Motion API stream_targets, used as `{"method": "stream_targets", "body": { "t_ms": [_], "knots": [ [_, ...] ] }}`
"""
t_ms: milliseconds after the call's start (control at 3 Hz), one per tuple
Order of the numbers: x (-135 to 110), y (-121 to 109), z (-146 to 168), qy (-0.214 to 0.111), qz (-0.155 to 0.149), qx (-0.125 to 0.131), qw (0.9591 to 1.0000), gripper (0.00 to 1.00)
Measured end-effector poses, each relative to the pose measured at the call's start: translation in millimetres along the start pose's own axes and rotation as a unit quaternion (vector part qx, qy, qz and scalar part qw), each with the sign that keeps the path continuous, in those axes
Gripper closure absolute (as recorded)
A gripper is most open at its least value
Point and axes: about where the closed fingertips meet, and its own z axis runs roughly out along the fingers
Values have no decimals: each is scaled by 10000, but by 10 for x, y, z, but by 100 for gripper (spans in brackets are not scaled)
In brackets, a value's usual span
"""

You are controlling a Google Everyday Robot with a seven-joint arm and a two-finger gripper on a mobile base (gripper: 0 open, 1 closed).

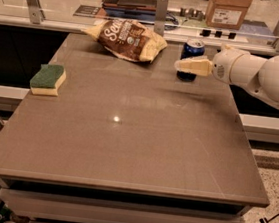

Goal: Move pepsi can near sponge

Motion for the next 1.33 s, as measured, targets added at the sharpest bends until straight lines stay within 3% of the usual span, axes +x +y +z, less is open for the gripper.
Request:
{"method": "stream_targets", "body": {
  "t_ms": [667, 1333],
  "knots": [
    [-67, -37, 206, -93, -94, -195, 9997, 0],
    [-70, -1, 236, -94, -93, -227, 9997, 41]
  ]
}}
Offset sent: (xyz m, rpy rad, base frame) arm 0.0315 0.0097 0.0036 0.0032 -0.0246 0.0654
